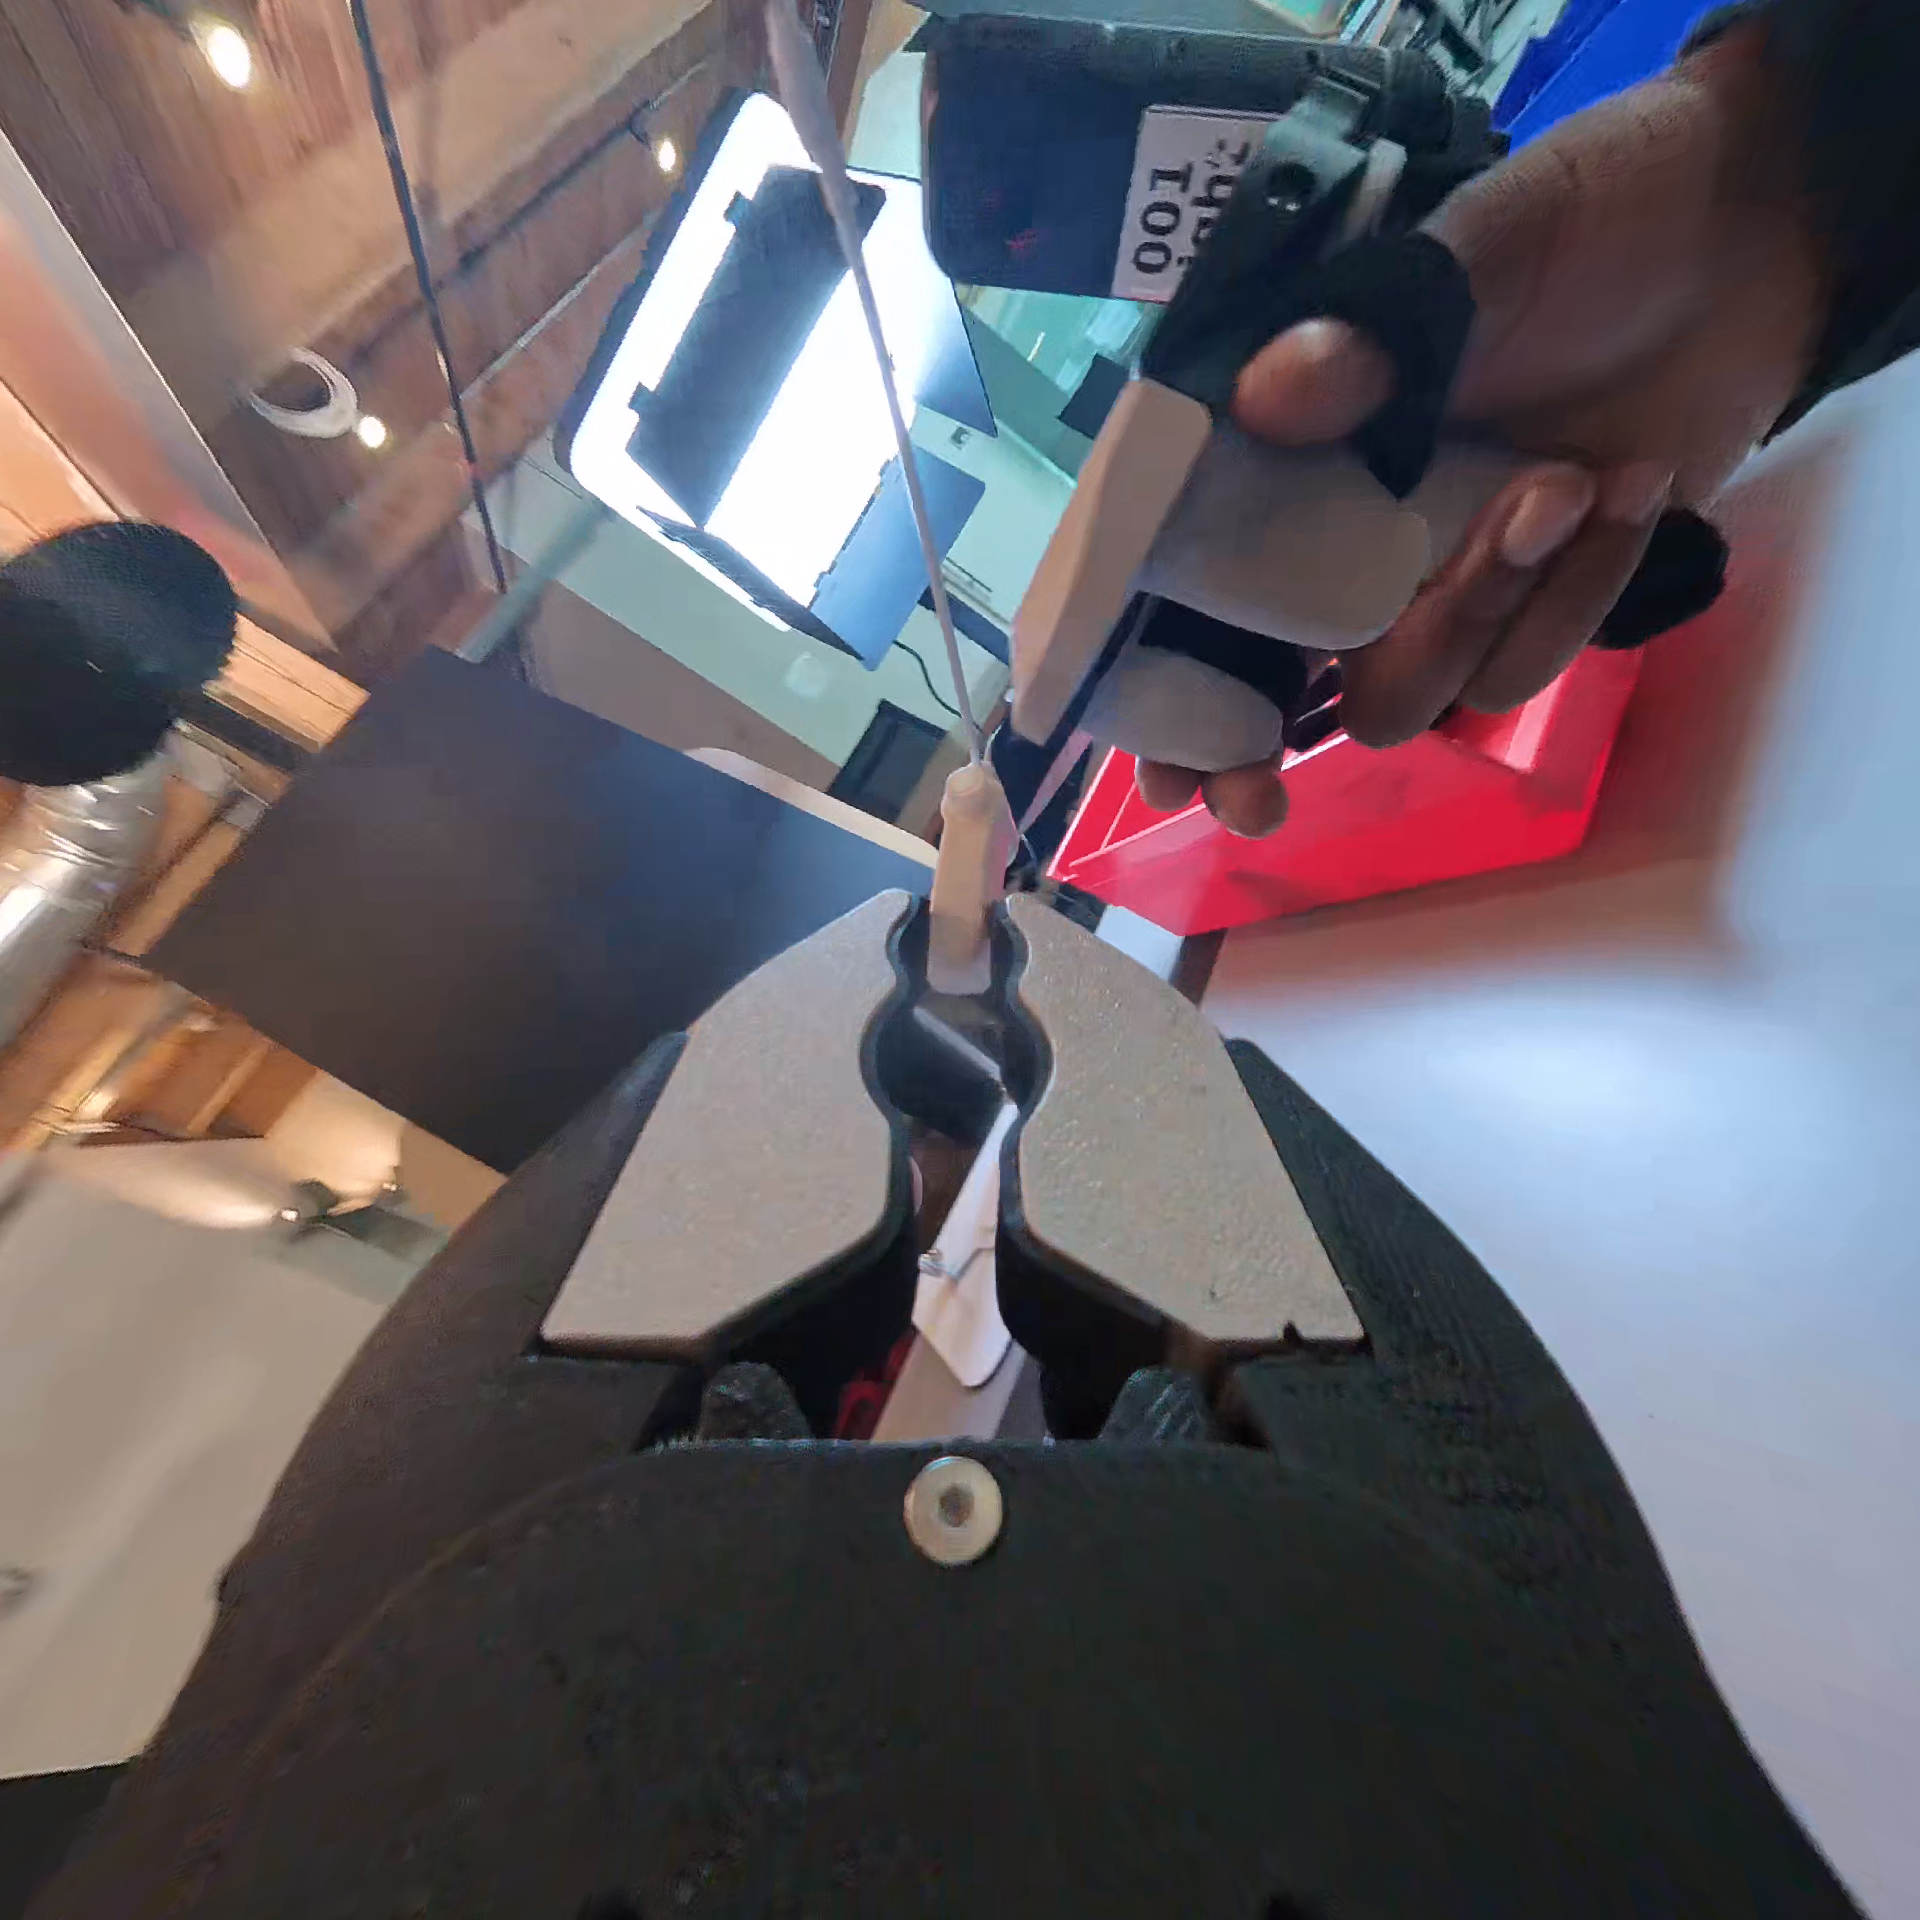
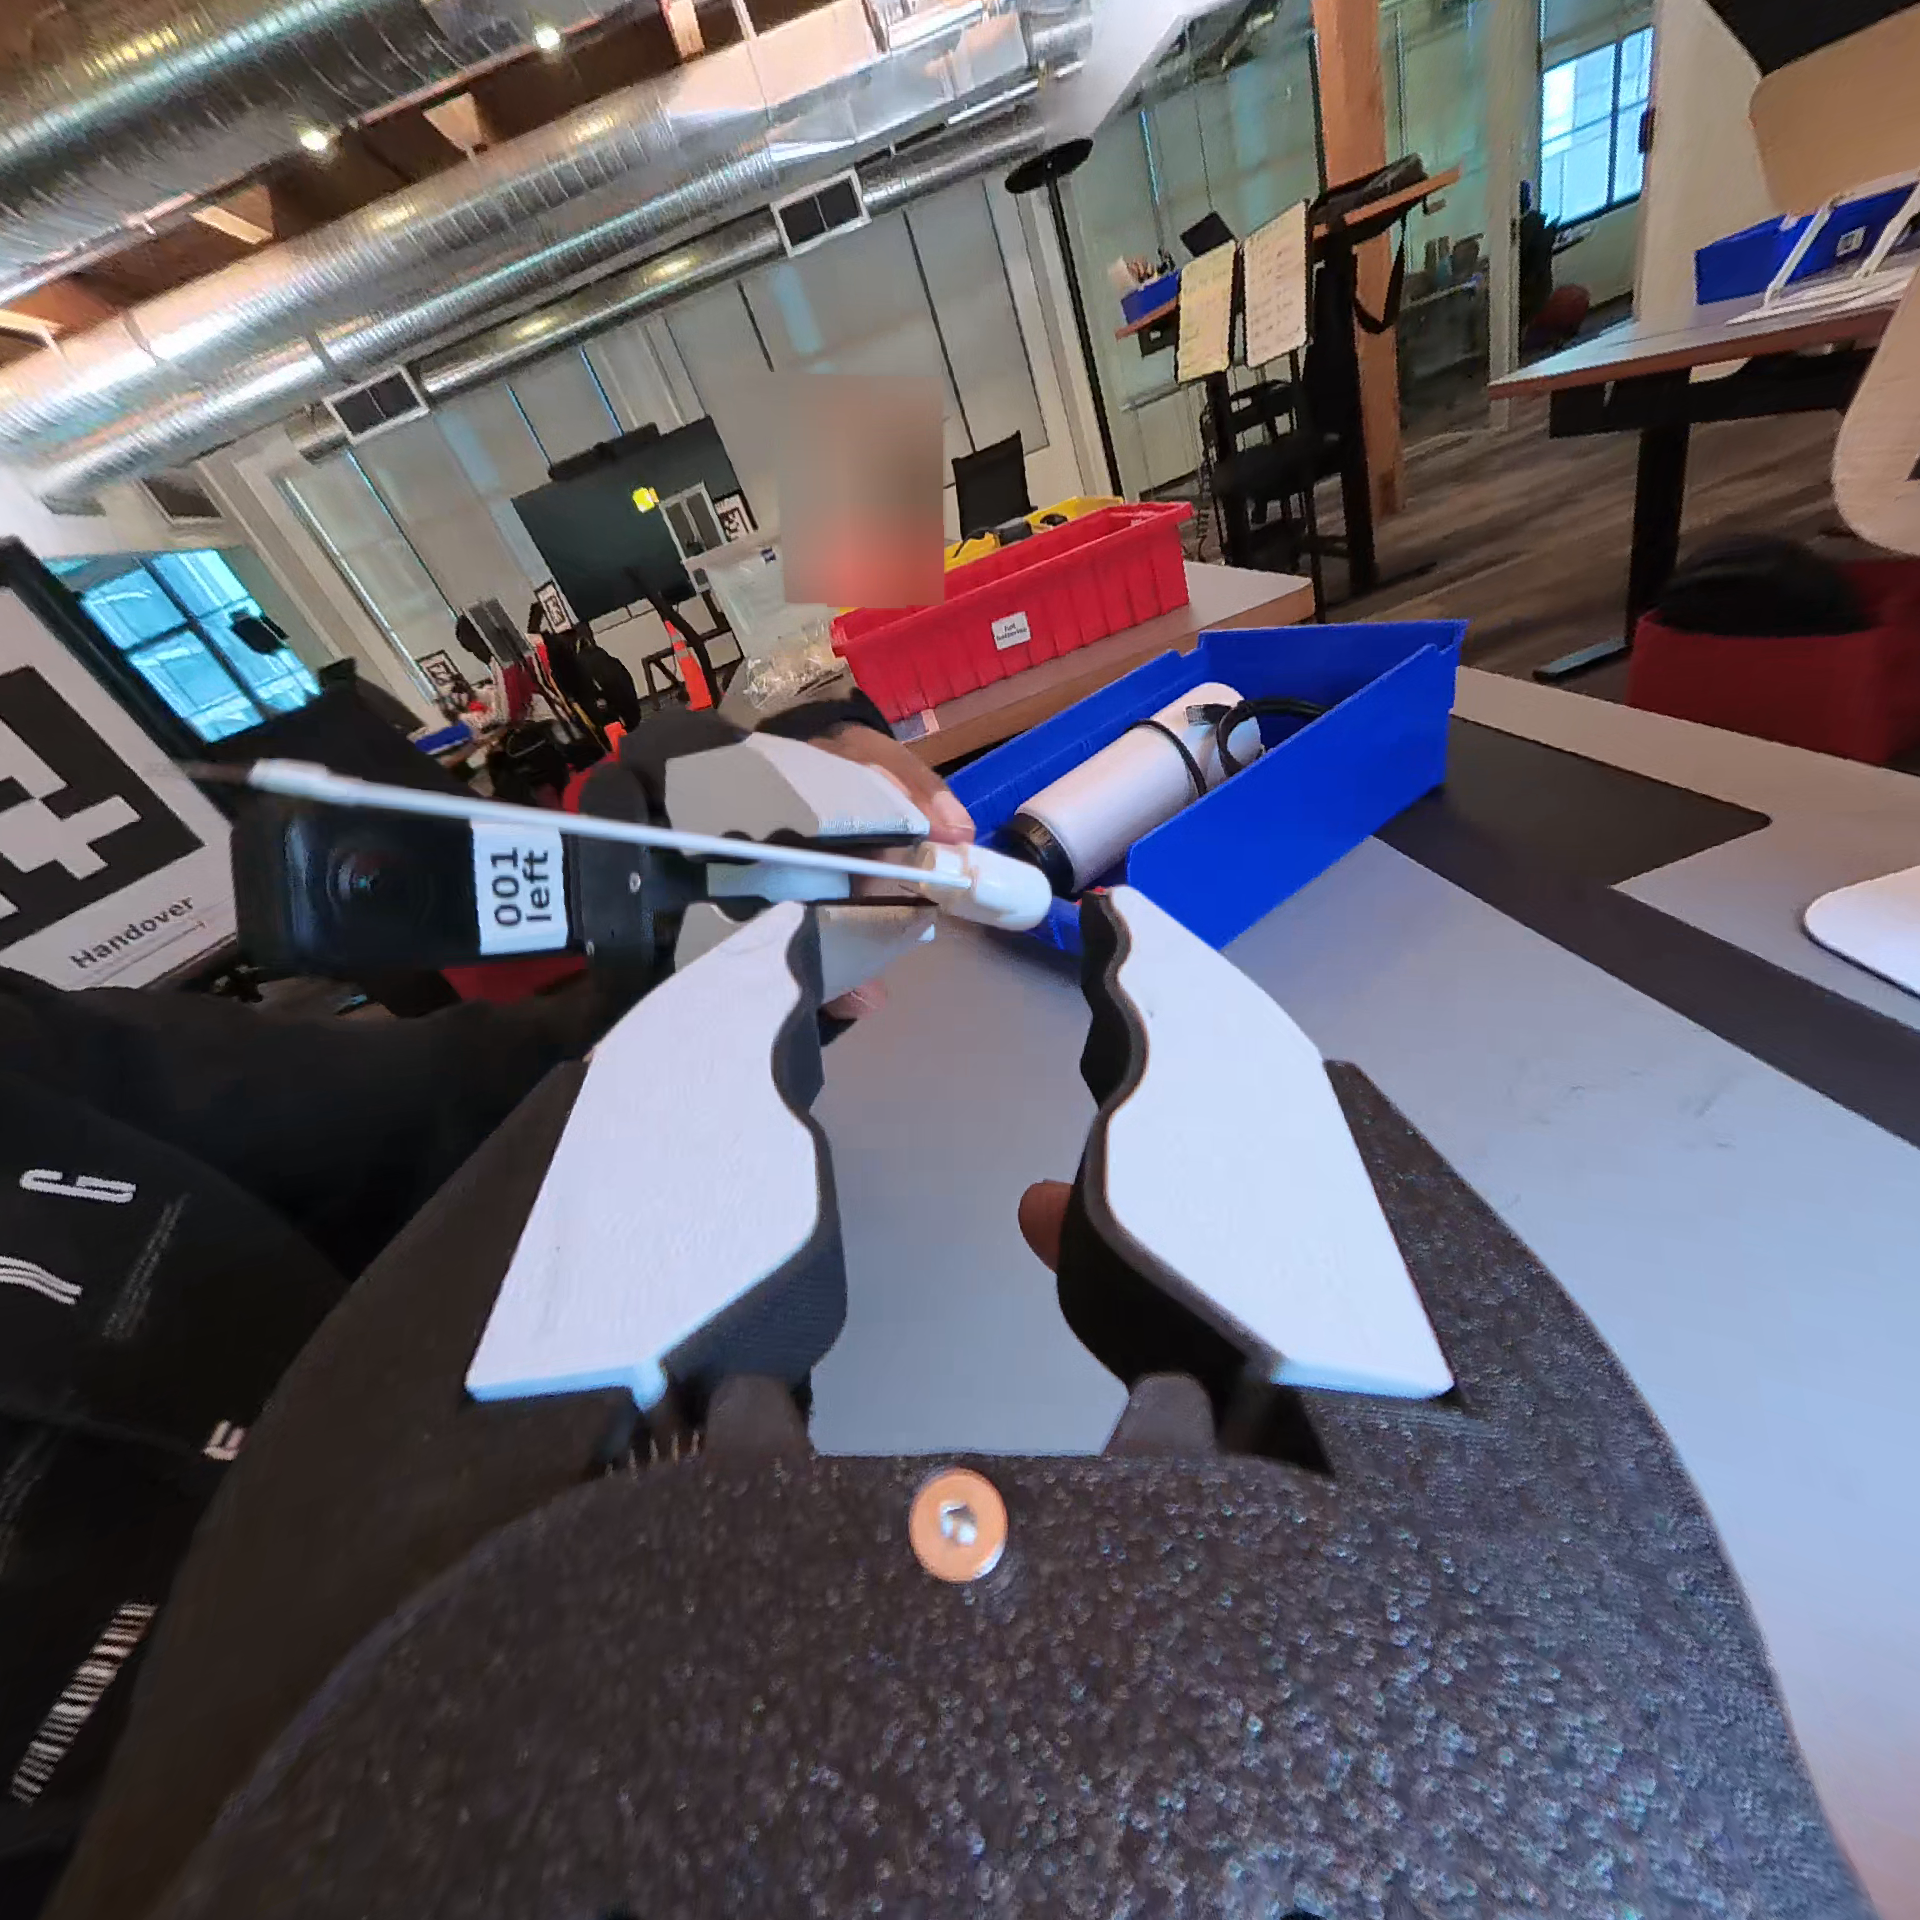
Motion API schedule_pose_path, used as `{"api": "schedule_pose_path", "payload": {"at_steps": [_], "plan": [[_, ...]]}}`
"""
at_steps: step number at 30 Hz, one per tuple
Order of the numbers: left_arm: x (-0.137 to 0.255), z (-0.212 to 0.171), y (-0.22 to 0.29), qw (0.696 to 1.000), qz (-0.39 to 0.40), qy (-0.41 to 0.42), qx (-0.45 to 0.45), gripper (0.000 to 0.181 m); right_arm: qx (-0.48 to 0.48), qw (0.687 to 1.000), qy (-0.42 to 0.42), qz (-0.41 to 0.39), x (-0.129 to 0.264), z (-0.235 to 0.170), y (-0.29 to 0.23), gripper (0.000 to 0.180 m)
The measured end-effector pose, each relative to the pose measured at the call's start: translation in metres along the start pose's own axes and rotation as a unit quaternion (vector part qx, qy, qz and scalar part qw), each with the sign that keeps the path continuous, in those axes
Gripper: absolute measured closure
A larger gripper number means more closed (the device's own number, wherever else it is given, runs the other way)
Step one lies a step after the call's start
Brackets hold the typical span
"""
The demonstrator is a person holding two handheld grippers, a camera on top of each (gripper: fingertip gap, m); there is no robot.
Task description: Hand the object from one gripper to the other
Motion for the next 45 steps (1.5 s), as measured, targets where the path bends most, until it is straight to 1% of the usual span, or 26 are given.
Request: {"api": "schedule_pose_path", "payload": {"at_steps": [3, 4, 5, 7, 8, 9, 10, 11, 13, 14, 15, 16, 17, 18, 19, 20, 23, 25, 26, 28, 30, 32, 35, 38, 41, 45], "plan": [[-0.002, 0.004, 0.007, 1.0, 0.006, 0.01, -0.023, 0.17, -0.018, 1.0, 0.009, 0.005, -0.008, -0.002, -0.002, 0.137], [-0.001, 0.007, 0.007, 0.999, 0.013, 0.02, -0.026, 0.17, -0.022, 0.999, 0.026, 0.004, -0.008, 0.001, -0.001, 0.148], [0.001, 0.009, 0.006, 0.999, 0.013, 0.03, -0.02, 0.17, -0.019, 0.999, 0.034, 0.011, -0.006, 0.002, -0.001, 0.153], [0.001, 0.012, 0.002, 0.997, -0.016, 0.045, 0.059, 0.169, 0.002, 0.999, 0.036, 0.018, -0.005, 0.003, -0.004, 0.154], [0.002, 0.013, 0.0, 0.989, -0.04, 0.059, 0.129, 0.169, 0.028, 0.999, 0.041, 0.018, -0.004, 0.005, -0.006, 0.154], [0.002, 0.014, -0.004, 0.973, -0.069, 0.073, 0.209, 0.165, 0.063, 0.997, 0.046, 0.024, -0.002, 0.006, -0.011, 0.154], [0.003, 0.014, -0.008, 0.945, -0.108, 0.086, 0.296, 0.158, 0.101, 0.993, 0.054, 0.025, 0.0, 0.008, -0.015, 0.154], [0.003, 0.013, -0.01, 0.906, -0.152, 0.095, 0.382, 0.157, 0.137, 0.989, 0.06, 0.02, 0.002, 0.01, -0.018, 0.154], [0.004, 0.012, -0.012, 0.811, -0.233, 0.114, 0.525, 0.15, 0.2, 0.977, 0.073, 0.012, 0.004, 0.012, -0.024, 0.154], [0.005, 0.012, -0.012, 0.767, -0.265, 0.125, 0.571, 0.149, 0.224, 0.971, 0.079, 0.008, 0.005, 0.012, -0.027, 0.154], [0.005, 0.013, -0.012, 0.738, -0.285, 0.13, 0.598, 0.148, 0.243, 0.967, 0.081, 0.008, 0.004, 0.012, -0.03, 0.153], [0.005, 0.013, -0.008, 0.723, -0.301, 0.127, 0.608, 0.149, 0.259, 0.963, 0.078, 0.007, 0.003, 0.011, -0.031, 0.154], [0.004, 0.015, -0.004, 0.722, -0.314, 0.12, 0.604, 0.15, 0.274, 0.958, 0.078, 0.003, 0.003, 0.01, -0.032, 0.154], [0.004, 0.017, -0.001, 0.73, -0.314, 0.118, 0.596, 0.15, 0.285, 0.955, 0.076, 0.002, 0.002, 0.009, -0.033, 0.154], [0.004, 0.019, 0.0, 0.741, -0.307, 0.121, 0.585, 0.155, 0.292, 0.954, 0.063, 0.001, 0.0, 0.006, -0.033, 0.154], [0.004, 0.02, 0.0, 0.754, -0.297, 0.122, 0.573, 0.166, 0.3, 0.952, 0.056, -0.003, -0.001, 0.005, -0.033, 0.154], [0.004, 0.016, -0.003, 0.806, -0.264, 0.11, 0.519, 0.167, 0.302, 0.952, 0.031, -0.03, -0.004, 0.002, -0.026, 0.154], [0.005, 0.014, -0.01, 0.823, -0.234, 0.119, 0.504, 0.167, 0.303, 0.952, 0.008, -0.054, -0.002, 0.002, -0.02, 0.15], [0.006, 0.012, -0.014, 0.825, -0.224, 0.122, 0.504, 0.167, 0.298, 0.953, 0.0, -0.052, 0.0, 0.002, -0.02, 0.144], [0.007, 0.005, -0.019, 0.827, -0.213, 0.122, 0.506, 0.167, 0.291, 0.955, 0.015, -0.046, 0.008, 0.009, -0.021, 0.14], [0.009, 0.001, -0.019, 0.812, -0.239, 0.127, 0.517, 0.167, 0.302, 0.952, 0.023, -0.04, 0.014, 0.014, -0.026, 0.14], [0.014, 0.002, -0.016, 0.807, -0.262, 0.149, 0.509, 0.167, 0.298, 0.954, -0.003, -0.019, 0.014, 0.011, -0.032, 0.14], [0.022, 0.004, -0.011, 0.8, -0.294, 0.18, 0.492, 0.167, 0.264, 0.963, -0.051, 0.02, 0.011, -0.001, -0.037, 0.124], [0.024, 0.006, -0.006, 0.798, -0.31, 0.187, 0.483, 0.167, 0.256, 0.964, -0.065, 0.041, 0.004, -0.01, -0.04, 0.118], [0.024, 0.009, 0.002, 0.804, -0.323, 0.182, 0.465, 0.167, 0.239, 0.967, -0.061, 0.069, -0.003, -0.015, -0.045, 0.122], [0.023, 0.014, 0.012, 0.818, -0.333, 0.171, 0.437, 0.167, 0.239, 0.965, -0.066, 0.081, -0.008, -0.022, -0.047, 0.14]]}}
Point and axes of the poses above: each gripper's, where its closed fingertips meet, x back along the fingers, z out of its top, y = z × x across the jaws, the point moved 3 cm from there along x, back along the fingers, and after that the axes turned 2 degrees about z, right-handed, at the moved point
